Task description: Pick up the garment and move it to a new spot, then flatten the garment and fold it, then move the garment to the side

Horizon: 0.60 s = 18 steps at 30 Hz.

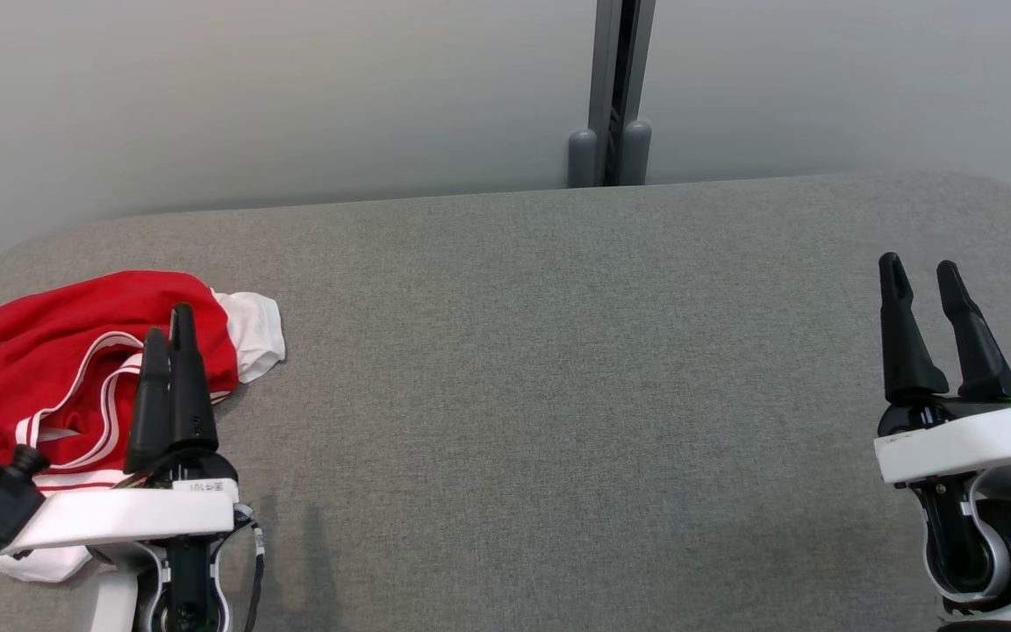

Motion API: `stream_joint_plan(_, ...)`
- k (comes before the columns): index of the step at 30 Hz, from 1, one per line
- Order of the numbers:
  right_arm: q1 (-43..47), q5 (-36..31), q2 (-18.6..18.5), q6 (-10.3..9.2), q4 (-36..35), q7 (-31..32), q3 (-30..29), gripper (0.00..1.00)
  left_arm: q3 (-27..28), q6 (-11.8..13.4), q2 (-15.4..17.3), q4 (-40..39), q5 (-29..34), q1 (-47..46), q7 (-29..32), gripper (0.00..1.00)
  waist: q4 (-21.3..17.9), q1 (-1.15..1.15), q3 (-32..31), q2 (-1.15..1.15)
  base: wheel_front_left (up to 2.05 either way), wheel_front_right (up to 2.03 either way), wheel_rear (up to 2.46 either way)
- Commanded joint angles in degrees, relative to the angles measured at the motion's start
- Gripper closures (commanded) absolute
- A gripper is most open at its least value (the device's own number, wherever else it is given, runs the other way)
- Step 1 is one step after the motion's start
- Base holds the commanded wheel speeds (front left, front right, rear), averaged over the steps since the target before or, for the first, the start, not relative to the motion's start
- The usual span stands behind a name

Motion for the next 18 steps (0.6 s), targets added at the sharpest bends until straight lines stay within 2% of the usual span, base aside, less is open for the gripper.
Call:
stream_joint_plan(1, -1.5, -2.63, -0.68, 0.08, -1.08, -1.01, 0.93, 0.0, -0.6, 0.33, 0.24, -2.08, 4.44, -0.32, -0.34, 0.0, 0.02, 0.0, 0.08, 0.0, 0.0, 0.0, 0.0)
stream_joint_plan(6, -1.56, -6.47, -0.73, 0.08, -1.07, -2.19, 2.61, 0.0, -3.63, 2.37, 0.29, -3.56, 13.25, 0.66, -0.81, 0.0, 0.19, 0.0, 0.35, 0.0, 0.0, 0.0, 0.0)
stream_joint_plan(18, 0.02, -12.46, -0.87, 0.09, 2.52, -4.62, 5.24, 0.0, -8.74, 5.85, 0.3, -4.93, 27.28, 1.94, -1.67, 0.0, 0.66, 0.0, 0.73, 0.0, 0.0, 0.0, 0.0)
